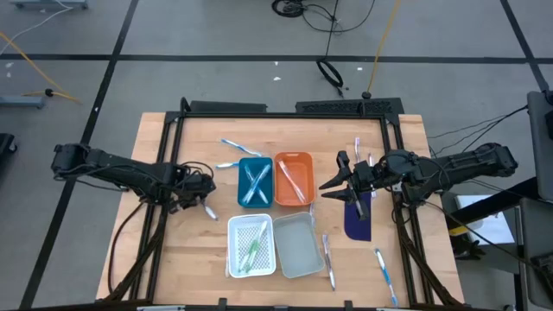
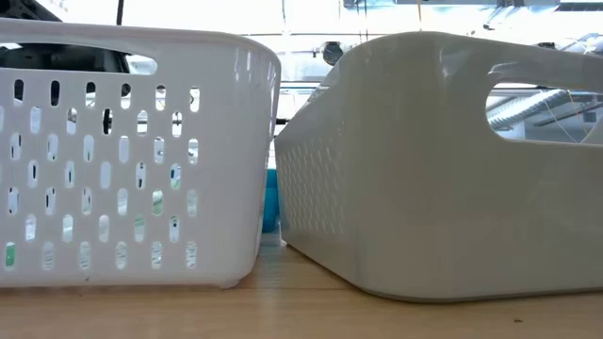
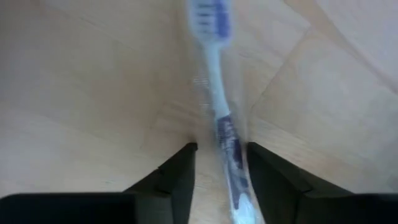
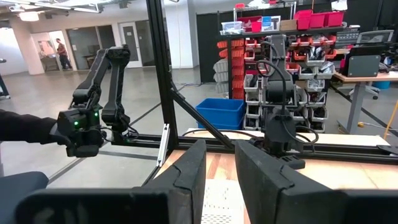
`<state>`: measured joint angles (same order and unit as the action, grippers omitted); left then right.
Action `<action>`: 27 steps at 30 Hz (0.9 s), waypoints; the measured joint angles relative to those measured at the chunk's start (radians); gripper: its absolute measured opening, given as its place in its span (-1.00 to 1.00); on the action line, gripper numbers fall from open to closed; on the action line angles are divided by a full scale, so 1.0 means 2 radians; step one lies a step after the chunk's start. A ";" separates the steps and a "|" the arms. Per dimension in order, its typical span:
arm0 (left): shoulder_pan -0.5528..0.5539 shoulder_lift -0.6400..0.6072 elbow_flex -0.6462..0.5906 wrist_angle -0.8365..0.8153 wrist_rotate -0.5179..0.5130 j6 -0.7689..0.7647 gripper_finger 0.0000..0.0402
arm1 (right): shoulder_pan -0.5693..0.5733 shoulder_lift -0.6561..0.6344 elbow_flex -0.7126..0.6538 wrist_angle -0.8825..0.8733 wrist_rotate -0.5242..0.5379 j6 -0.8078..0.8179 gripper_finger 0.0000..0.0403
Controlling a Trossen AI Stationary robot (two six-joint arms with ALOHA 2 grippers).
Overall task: Pick & Place Toothbrushes
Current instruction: Put the purple toothbrush into the gray bin
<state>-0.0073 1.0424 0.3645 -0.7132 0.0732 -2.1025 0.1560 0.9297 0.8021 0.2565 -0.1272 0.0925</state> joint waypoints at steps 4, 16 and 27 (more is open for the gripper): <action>0.005 0.000 0.000 -0.004 0.004 0.018 -0.49 | 0.000 0.000 0.000 0.000 0.000 0.000 -0.62; -0.001 -0.001 0.002 -0.007 -0.024 0.044 -0.94 | 0.000 0.000 0.000 0.000 0.000 0.000 -0.62; -0.025 -0.001 0.012 -0.010 -0.044 0.056 -0.98 | 0.000 0.000 0.000 0.000 0.000 0.000 -0.62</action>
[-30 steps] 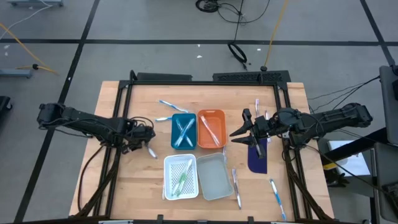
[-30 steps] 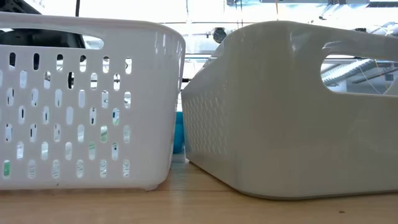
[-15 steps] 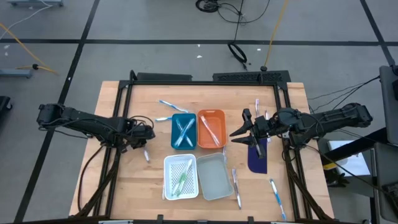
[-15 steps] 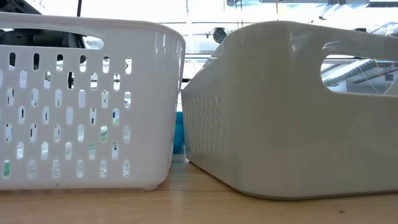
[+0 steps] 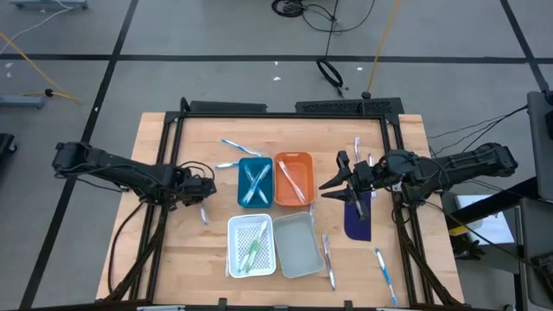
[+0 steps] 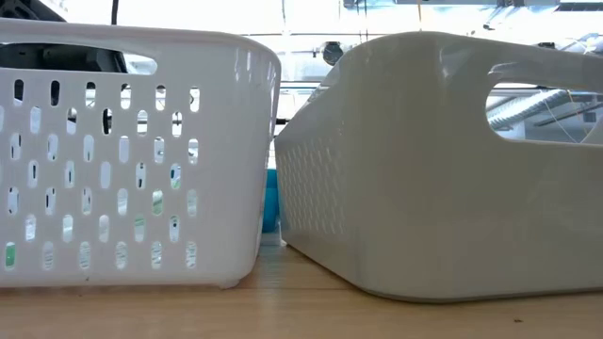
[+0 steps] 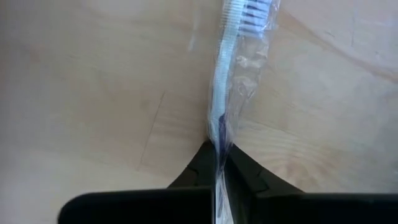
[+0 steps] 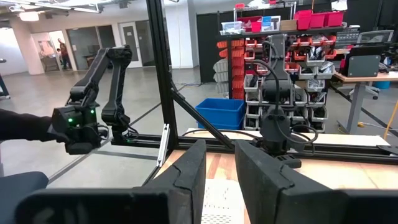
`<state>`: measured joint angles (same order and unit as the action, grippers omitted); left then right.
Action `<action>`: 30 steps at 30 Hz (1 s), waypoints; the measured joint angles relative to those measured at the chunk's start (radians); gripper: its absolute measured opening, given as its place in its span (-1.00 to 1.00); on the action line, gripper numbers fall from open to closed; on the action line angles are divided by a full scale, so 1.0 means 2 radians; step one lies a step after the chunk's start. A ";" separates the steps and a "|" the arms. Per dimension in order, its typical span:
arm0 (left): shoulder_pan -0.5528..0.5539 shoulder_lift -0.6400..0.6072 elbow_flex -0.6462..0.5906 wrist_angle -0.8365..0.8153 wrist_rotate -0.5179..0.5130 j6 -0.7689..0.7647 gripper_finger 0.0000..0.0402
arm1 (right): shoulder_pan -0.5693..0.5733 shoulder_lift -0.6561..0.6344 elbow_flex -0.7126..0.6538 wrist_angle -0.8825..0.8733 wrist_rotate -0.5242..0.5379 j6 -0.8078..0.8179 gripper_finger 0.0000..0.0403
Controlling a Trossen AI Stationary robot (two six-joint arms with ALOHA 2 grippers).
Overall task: Pick & Place Toothbrushes
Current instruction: Put the purple toothbrush into the gray bin
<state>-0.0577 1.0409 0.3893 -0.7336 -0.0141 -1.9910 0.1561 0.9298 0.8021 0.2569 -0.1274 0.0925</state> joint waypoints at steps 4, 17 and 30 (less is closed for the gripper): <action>-0.008 0.001 0.011 -0.001 -0.024 0.005 -0.97 | 0.000 0.000 0.000 0.000 0.000 0.000 -0.62; -0.042 -0.004 0.016 0.040 -0.024 0.068 -0.97 | 0.000 0.000 0.000 0.000 0.000 0.000 -0.62; -0.071 -0.070 0.017 0.096 -0.122 0.172 -0.98 | 0.000 0.000 0.000 -0.002 0.000 0.000 -0.62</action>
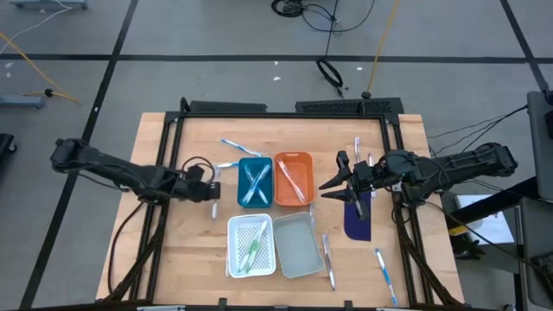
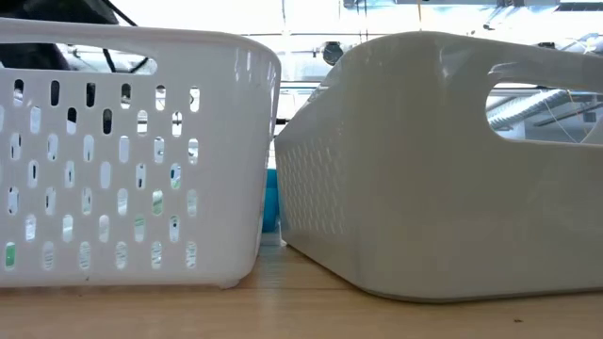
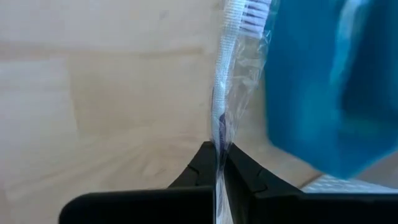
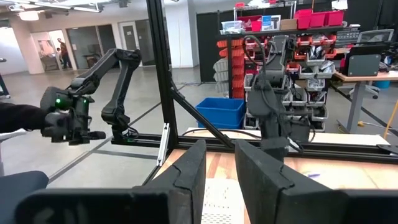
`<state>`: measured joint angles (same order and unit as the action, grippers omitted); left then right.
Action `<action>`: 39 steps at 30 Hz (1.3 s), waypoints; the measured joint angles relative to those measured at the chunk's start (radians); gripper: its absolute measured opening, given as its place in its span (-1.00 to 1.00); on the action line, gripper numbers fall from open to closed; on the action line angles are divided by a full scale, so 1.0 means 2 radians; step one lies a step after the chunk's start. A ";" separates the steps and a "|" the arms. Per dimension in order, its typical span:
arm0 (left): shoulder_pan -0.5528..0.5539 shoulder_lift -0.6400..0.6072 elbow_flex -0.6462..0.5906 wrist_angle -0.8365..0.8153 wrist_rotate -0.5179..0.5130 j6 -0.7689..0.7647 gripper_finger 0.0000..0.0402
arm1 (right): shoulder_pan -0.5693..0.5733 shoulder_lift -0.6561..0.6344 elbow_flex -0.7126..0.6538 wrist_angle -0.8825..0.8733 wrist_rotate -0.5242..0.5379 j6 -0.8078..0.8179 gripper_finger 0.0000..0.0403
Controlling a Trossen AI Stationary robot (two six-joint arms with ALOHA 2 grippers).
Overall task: Pick & Place Toothbrushes
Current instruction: Put the purple toothbrush into the gray bin
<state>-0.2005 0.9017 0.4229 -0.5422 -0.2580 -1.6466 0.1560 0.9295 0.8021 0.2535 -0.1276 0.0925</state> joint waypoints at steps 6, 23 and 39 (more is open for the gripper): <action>-0.015 -0.053 0.000 0.062 -0.068 0.080 -0.98 | 0.000 0.000 0.000 -0.002 0.000 0.000 -0.62; -0.050 -0.078 0.001 0.481 -0.121 0.546 -0.98 | 0.000 0.000 0.000 -0.002 0.000 -0.002 -0.62; -0.069 -0.078 0.001 0.550 -0.104 0.588 -0.99 | 0.000 0.000 0.000 -0.002 0.000 -0.001 -0.62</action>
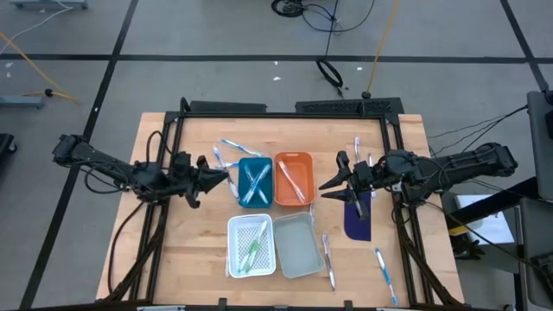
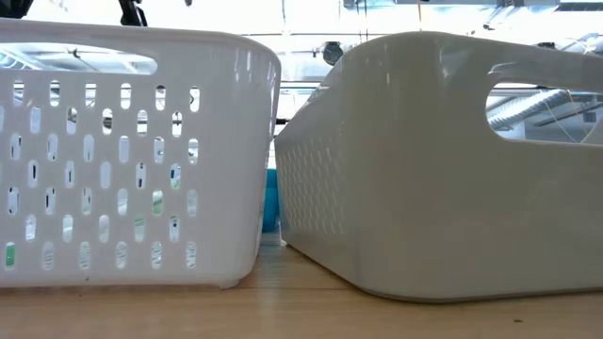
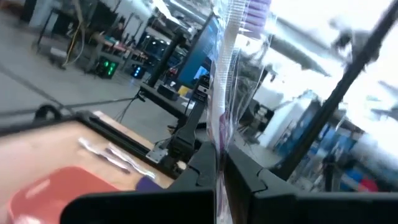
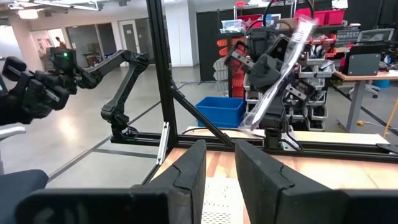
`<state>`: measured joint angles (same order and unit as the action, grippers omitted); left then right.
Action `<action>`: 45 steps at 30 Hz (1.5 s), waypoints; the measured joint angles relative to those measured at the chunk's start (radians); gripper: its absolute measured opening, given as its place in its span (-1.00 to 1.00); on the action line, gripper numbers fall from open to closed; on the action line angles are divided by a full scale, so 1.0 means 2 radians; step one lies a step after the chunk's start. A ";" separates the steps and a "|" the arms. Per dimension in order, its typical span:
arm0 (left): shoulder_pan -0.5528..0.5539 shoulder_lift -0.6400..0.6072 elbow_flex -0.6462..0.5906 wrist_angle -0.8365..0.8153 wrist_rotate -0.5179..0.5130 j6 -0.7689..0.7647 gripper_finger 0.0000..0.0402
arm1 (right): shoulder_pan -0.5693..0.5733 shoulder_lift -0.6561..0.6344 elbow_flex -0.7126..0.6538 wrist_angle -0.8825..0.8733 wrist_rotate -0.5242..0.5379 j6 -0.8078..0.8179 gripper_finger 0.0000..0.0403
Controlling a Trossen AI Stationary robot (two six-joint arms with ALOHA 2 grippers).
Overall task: Pick & Place Toothbrushes
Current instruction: Put the purple toothbrush into the gray bin
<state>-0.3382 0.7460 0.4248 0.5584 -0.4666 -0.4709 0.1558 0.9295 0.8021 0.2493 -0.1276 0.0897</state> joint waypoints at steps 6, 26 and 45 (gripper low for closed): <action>0.000 0.000 0.000 0.000 -0.043 -0.166 -0.99 | 0.000 0.000 0.000 0.000 0.000 0.005 -0.62; 0.000 0.012 0.000 -0.003 -0.094 -0.344 -0.99 | 0.000 0.003 0.000 0.008 0.000 0.037 -0.62; 0.013 0.275 0.193 -0.005 0.012 -0.185 -0.99 | -0.026 0.075 0.000 0.091 -0.002 0.078 -0.46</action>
<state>-0.3126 1.2963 0.8103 0.5490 -0.4428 -0.8412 0.1031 1.0790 0.8021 0.4312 -0.1314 0.2450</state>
